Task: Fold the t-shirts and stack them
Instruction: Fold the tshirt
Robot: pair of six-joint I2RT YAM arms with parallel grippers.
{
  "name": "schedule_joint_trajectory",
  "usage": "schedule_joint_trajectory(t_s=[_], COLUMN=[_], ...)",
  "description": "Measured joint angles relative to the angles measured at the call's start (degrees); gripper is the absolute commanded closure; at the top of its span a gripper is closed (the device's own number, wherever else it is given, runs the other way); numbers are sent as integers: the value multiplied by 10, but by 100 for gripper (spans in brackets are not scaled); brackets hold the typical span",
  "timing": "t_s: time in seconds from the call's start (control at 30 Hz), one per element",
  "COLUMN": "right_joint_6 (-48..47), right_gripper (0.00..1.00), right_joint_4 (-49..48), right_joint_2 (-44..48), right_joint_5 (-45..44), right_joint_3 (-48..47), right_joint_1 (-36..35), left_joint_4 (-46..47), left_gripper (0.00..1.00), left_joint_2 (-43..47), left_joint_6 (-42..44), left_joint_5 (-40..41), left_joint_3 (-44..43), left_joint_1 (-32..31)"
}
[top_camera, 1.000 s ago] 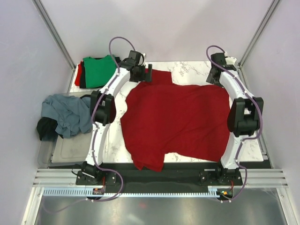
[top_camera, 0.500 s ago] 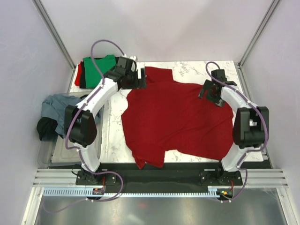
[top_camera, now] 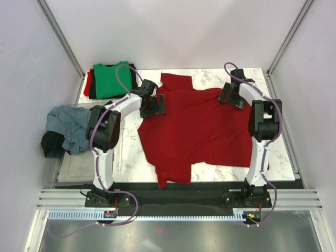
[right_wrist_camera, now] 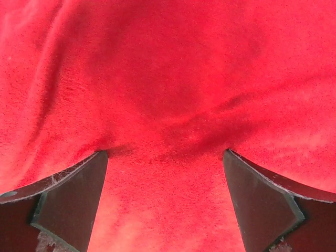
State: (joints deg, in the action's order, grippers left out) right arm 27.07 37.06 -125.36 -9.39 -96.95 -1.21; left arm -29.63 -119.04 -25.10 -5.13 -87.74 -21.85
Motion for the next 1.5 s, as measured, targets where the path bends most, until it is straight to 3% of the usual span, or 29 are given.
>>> schedule_joint_trajectory(t_s=[0.27,0.43,0.63,0.73,0.97,1.17,1.33,1.5], right_joint_6=[-10,-10,-16,-7,43,103,137,141], right_gripper=[2,2,2,2,2,2,3,4], right_joint_4=[30,53,86,87,76,118,134,130], right_joint_2=[-125,-121,-21,111,469,657,725,724], right_joint_5=[5,26,40,18,-59,-60,-43,-13], right_joint_3=[-213,-220,-196,-115,222,486,548,561], right_joint_1=[3,4,4,3,23,77,118,159], left_joint_4=[-11,-32,-59,-66,-92,-111,-92,-44], left_gripper=[7,6,6,6,7,9,10,17], left_joint_2=[-43,-38,84,197,458,502,505,483], left_joint_6=[-25,-24,-21,-19,-51,-141,-228,-287], left_joint_5=[10,13,35,41,52,50,45,43], left_joint_3=[-77,-146,-113,-34,248,397,461,472], left_joint_1=[12,14,-10,-44,-177,-306,-399,-448])
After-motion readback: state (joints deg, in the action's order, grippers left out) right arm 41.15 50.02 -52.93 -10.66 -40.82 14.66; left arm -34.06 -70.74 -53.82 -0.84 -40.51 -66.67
